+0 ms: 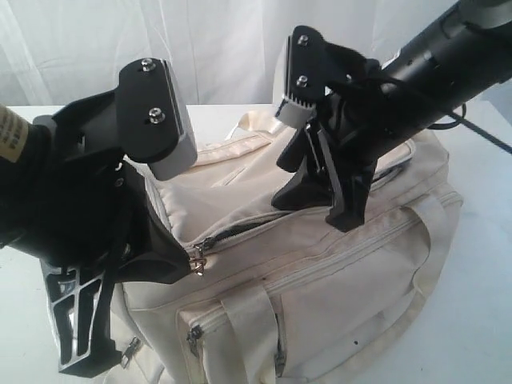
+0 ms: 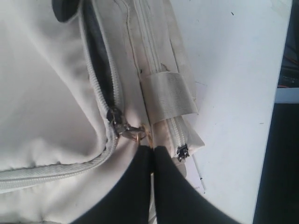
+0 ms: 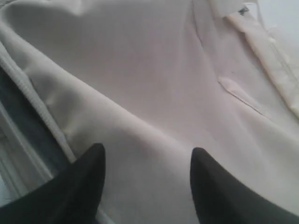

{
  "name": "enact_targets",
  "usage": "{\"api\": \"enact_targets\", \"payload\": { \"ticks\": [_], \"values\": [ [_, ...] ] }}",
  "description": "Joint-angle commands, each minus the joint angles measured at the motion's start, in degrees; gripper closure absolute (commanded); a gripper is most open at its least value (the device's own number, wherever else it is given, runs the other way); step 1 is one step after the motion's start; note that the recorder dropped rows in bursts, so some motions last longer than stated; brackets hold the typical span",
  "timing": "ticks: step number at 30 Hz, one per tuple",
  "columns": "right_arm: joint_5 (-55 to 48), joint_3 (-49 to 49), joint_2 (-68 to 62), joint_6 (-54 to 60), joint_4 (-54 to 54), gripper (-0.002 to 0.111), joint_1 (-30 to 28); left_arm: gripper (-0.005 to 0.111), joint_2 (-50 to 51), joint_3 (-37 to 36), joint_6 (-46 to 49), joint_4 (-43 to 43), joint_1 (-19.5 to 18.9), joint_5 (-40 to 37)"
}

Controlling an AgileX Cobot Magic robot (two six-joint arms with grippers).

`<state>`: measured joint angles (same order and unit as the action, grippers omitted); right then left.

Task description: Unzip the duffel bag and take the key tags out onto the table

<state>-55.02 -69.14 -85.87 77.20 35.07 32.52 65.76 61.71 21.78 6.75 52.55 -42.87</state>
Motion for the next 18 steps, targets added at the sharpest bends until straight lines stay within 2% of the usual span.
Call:
{"api": "enact_targets", "payload": {
  "ticks": [1, 18],
  "values": [
    [-0.99, -0.10, -0.69, 0.57, 0.69, 0.048, 2.37, 0.107, -0.16, -0.36, 0.14, 1.13, 0.14, -0.39],
    [-2.93, -0.10, 3.43, -0.71, -0.30, 0.047, 3.51, 0.107, -0.16, -0.36, 0.14, 1.13, 0.14, -0.39]
  ]
}}
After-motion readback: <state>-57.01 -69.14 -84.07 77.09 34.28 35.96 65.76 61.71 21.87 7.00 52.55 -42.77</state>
